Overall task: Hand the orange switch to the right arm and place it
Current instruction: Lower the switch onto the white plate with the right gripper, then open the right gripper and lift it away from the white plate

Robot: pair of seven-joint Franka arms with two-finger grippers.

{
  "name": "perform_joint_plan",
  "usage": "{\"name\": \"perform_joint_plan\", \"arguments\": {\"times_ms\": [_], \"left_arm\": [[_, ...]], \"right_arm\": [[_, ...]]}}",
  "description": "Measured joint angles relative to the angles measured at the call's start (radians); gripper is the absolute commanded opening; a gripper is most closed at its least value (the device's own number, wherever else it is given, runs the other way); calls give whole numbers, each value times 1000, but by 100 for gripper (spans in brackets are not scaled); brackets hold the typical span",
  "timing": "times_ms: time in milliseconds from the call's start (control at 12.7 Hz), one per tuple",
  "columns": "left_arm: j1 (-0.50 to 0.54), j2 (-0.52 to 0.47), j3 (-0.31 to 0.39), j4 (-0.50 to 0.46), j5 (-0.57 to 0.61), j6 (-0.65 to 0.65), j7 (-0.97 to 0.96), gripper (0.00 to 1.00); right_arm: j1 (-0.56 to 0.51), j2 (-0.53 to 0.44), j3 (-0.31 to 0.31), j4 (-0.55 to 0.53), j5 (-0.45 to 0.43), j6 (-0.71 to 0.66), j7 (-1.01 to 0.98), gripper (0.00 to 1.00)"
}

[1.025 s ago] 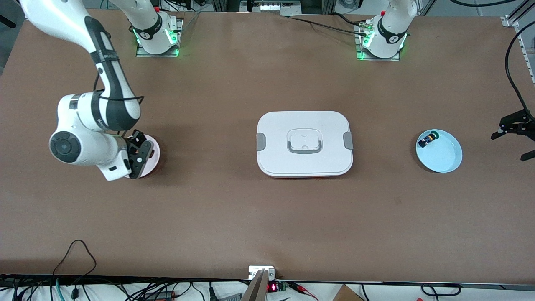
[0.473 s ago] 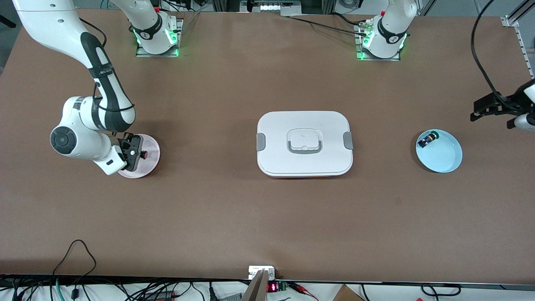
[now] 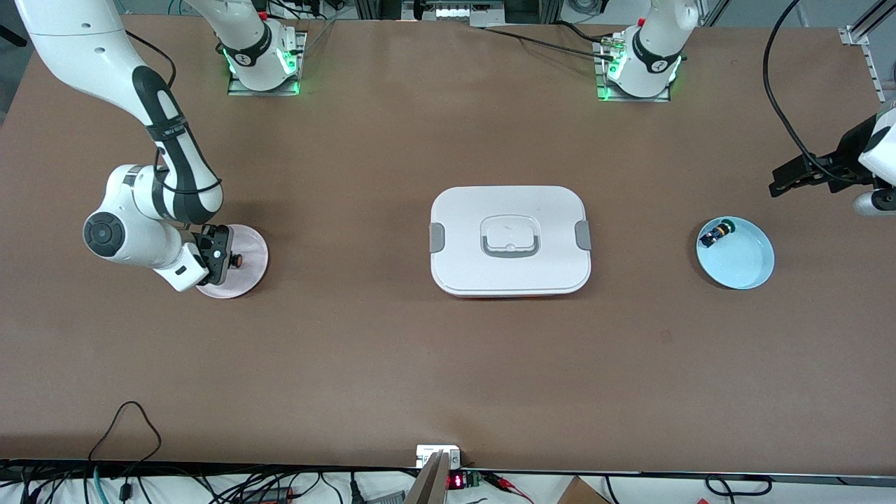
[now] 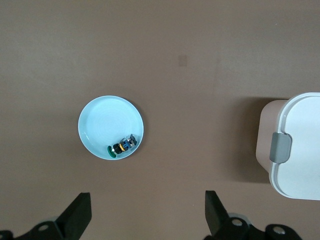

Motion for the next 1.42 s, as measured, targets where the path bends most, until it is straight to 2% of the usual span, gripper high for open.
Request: {"name": "perform_joint_plan", "arguments": {"times_ms": [79,315,552,788,1103,1261,1419], "left_arm": [[0,0,0,0,0,0,-3,100],[0,0,1,0,0,-2,-13,100],[0,0,1,0,0,-2,-14,100],[0,0,1,0,-1,-3,-17,100],[0,-2,1,1,-1,-15,-22,100],[0,-3,2,3,-1,-16,-22,100],[0,-3,2,12,-1,-16,-22,100]], "right_arm": [[0,-1,0,0,0,0,0,98],[0,-13,1,14,5,4,52,100],[0,-64,4,54,39,-44,221,100],[1,-126,7,145,144,-237,445,100],[15,-198,16,254,162,-477,912,100],[61,-214,20,319,161,-602,1174,100],[103,-220,21,395,140,-732,1316,100]]}}
